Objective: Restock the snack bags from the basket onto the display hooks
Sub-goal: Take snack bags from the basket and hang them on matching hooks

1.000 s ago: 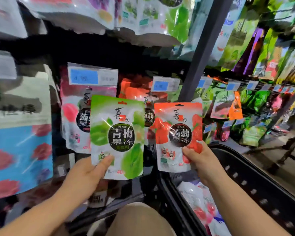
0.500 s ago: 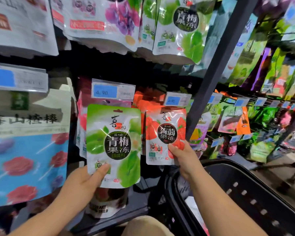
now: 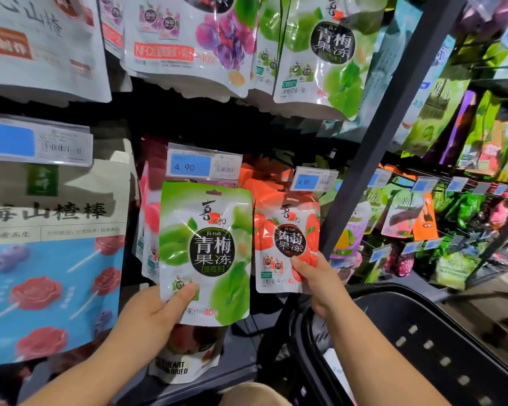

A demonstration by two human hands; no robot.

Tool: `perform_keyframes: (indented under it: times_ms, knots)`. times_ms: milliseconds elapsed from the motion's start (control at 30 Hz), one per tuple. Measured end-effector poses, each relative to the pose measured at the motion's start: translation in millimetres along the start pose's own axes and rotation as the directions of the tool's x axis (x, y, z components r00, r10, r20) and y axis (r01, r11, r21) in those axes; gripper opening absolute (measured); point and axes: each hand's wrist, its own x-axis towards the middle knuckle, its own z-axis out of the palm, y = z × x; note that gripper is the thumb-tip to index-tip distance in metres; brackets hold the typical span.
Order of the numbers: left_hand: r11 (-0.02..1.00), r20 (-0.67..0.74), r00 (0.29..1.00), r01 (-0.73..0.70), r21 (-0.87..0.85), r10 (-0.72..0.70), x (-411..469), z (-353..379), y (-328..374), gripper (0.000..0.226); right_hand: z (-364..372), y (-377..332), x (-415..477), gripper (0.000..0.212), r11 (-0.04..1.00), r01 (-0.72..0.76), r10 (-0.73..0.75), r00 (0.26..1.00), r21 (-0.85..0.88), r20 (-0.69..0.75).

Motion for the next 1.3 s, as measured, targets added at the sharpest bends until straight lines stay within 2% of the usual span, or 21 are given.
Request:
perform_keyframes:
  times_ms: [133, 267, 400, 467, 600, 767, 867, 967, 1067, 1167, 1233, 1300]
  knots:
    - [1.000, 0.006, 1.000, 0.002, -0.012, -0.002, 2, 1, -1, 0.018, -1, -1, 2, 0.024, 0.999, 0.012, -0.013, 0.999, 0.037, 0.038]
    - [1.000, 0.025, 1.000, -0.003, -0.010, 0.003, 5, 1, -6, 0.044, -6, 2, 1, 0.025, 0.998, -0.003, 0.000, 0.999, 0.064, 0.046]
    - [1.000, 0.025, 1.000, -0.005, -0.007, 0.005, 7, 2, -9, 0.047, -7, 2, 4, 0.029, 0.996, -0.013, 0.010, 0.999, 0.083, 0.036]
    - [1.000, 0.018, 1.000, 0.002, -0.025, -0.002, 8, 4, -11, 0.045, -4, 1, 6, 0.029, 0.996, -0.018, 0.016, 0.999, 0.087, 0.029]
    - [1.000, 0.012, 1.000, -0.008, -0.009, 0.008, 9, 6, -11, 0.024, 3, -2, 14, 0.033, 0.999, -0.013, 0.013, 1.000, 0.032, 0.022]
    - [0.999, 0.023, 1.000, -0.020, 0.028, 0.019, 8, 8, -11, 0.017, 11, -6, 19, 0.023, 0.998, -0.018, 0.018, 1.000, -0.063, 0.003]
    - [0.999, 0.022, 0.999, -0.027, 0.039, 0.027, 9, 8, -13, 0.022, 12, -2, 17, 0.036, 0.982, -0.004, -0.007, 0.998, -0.190, -0.059]
    - [0.999, 0.028, 0.999, -0.024, 0.024, 0.024, 8, 9, -10, 0.026, 12, 0, 6, 0.051, 0.910, 0.017, -0.084, 0.986, -0.414, -0.144]
    - [0.999, 0.026, 0.999, -0.027, 0.019, 0.027, 6, 12, -4, 0.029, 14, 0, -11, 0.058, 0.821, 0.143, -0.304, 0.929, -0.552, -0.212]
    - [0.998, 0.030, 0.999, -0.040, 0.046, 0.039, 6, 14, 3, 0.031, 16, -5, -28, 0.066, 0.572, 0.205, -0.547, 0.816, -0.794, -0.184]
    - [0.998, 0.037, 0.999, -0.029, 0.048, 0.027, 8, 15, 5, 0.046, 17, -10, -35, 0.061, 0.482, 0.195, -0.587, 0.796, -0.854, -0.149]
    - [0.999, 0.054, 0.998, -0.030, 0.038, 0.028, 6, 17, 9, 0.061, 18, -16, -41, 0.050, 0.492, 0.219, -0.568, 0.814, -0.843, -0.120]
